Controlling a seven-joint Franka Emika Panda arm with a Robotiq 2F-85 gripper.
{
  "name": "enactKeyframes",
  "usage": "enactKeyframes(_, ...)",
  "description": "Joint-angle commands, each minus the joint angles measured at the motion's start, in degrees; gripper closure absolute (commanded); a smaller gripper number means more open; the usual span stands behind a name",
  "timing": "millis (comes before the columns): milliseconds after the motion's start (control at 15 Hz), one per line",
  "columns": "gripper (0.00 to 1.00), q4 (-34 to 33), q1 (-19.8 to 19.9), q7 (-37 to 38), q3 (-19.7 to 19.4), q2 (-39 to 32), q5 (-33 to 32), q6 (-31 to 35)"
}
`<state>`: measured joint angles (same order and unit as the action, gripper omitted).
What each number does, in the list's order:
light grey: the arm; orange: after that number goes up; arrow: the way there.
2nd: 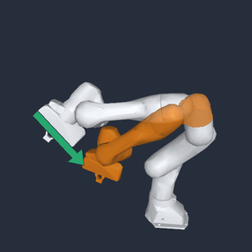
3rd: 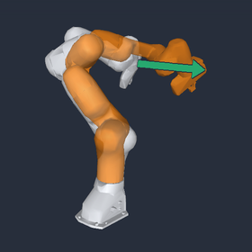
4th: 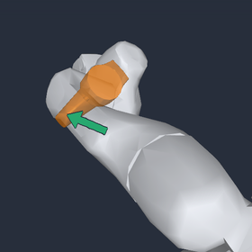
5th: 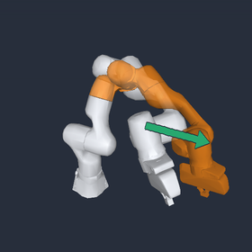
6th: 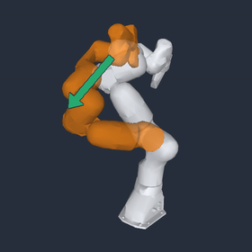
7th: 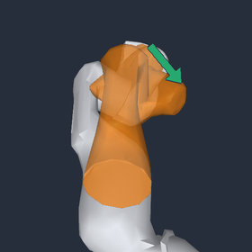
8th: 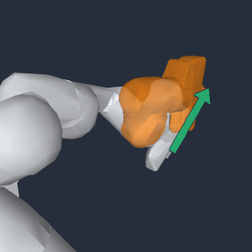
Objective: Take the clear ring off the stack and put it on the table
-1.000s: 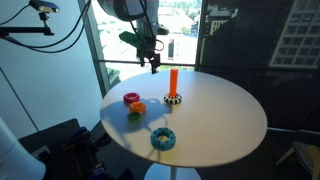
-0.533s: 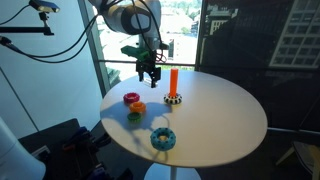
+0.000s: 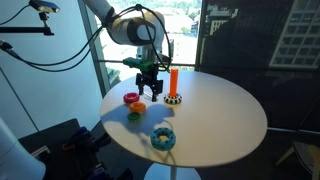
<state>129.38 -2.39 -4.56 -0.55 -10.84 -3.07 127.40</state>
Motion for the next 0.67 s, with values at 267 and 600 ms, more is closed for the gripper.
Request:
enactKeyframes(267, 0.34, 0.69, 1.79, 0.47, -1.37, -0.92, -6.8, -3.26)
enactKeyframes(600, 0.34, 0.27, 1.52, 0.22, -1.33, -4.0, -9.26, -3.65)
